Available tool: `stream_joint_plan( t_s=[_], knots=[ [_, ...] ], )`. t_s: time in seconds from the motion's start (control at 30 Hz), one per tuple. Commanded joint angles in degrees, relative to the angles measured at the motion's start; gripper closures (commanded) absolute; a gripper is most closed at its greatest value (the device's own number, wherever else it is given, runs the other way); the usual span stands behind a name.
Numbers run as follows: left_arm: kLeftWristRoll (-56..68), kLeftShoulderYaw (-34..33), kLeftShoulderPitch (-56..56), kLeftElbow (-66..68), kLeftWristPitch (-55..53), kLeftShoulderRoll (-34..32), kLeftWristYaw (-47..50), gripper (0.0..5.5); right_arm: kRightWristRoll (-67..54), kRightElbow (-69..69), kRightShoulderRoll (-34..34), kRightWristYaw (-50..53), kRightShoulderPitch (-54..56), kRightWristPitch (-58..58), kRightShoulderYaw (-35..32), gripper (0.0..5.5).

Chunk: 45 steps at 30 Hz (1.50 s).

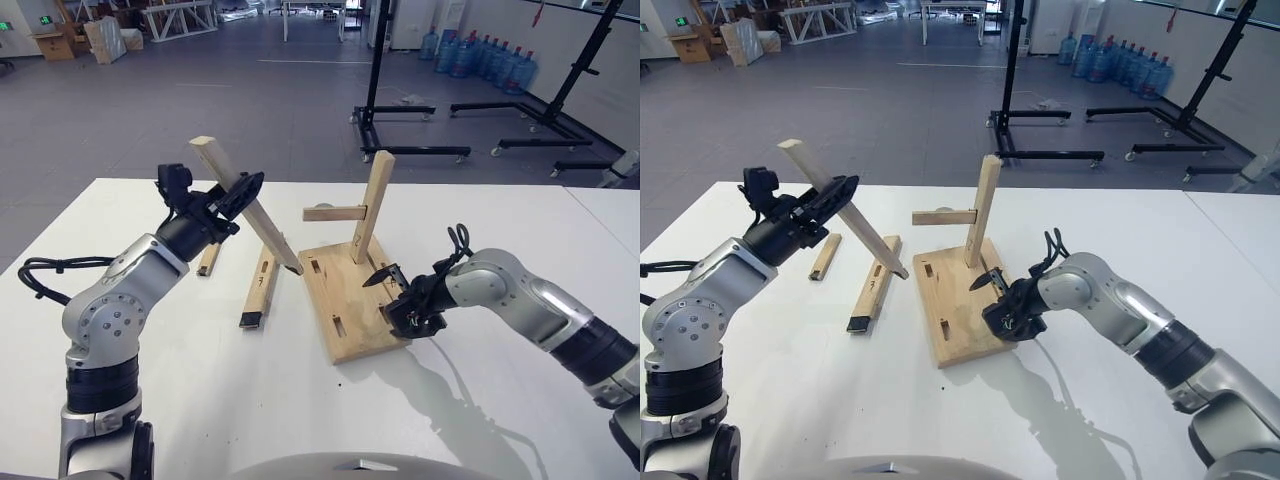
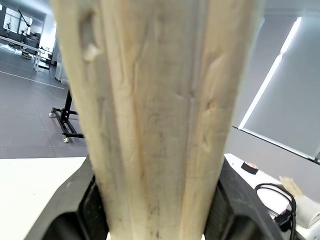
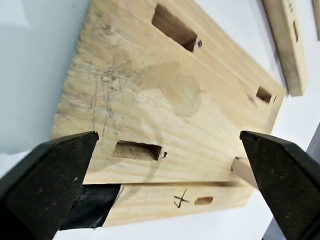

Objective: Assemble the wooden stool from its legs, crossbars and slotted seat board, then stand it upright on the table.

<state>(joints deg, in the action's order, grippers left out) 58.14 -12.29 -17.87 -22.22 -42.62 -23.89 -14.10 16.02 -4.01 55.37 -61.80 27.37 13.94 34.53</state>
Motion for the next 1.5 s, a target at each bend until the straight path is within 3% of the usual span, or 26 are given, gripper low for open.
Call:
stream_joint_plan(
  t_s=[0.03,0.2,0.5,0.8,1.03,1.37,1.5],
  knots=[
    [-0.8,0.5,-0.5,-0.2,-1.9,-0.8,0.8,3.49,4.8,3.3,2.4,-4.4,-4.7,1.5,2.2,0.27],
    [-0.7,0.1,-2.7,2.4,-2.0,-0.6,-0.8,3.49,-0.4,1.9,-0.7,-4.3,-3.5,-2.5,-2.5,0.27],
    [-13.0,6.3,-0.7,3.4,7.9,1.4,-8.8,3.49,-26.1,-11.3,-8.9,-7.0,4.5,-31.0,-19.3,0.27],
    [-11.0,4.5,-3.9,11.9,14.0,7.4,-17.5,3.49,-32.0,-9.7,-10.3,-2.9,4.1,-38.0,-26.5,0.27],
    [-16.6,6.9,-2.7,23.7,19.5,8.8,-26.3,3.49,-33.5,-10.1,-12.7,-0.2,0.9,-39.5,-26.7,0.27],
    [-14.7,4.1,3.0,10.0,16.6,7.9,-23.0,3.49,-34.3,-11.1,-13.0,1.0,-1.4,-39.4,-26.7,0.27],
    [-17.0,5.3,5.4,12.1,18.8,8.5,-24.3,3.49,-34.2,-10.8,-13.3,1.2,-1.4,-39.2,-26.6,0.27]
  ],
)
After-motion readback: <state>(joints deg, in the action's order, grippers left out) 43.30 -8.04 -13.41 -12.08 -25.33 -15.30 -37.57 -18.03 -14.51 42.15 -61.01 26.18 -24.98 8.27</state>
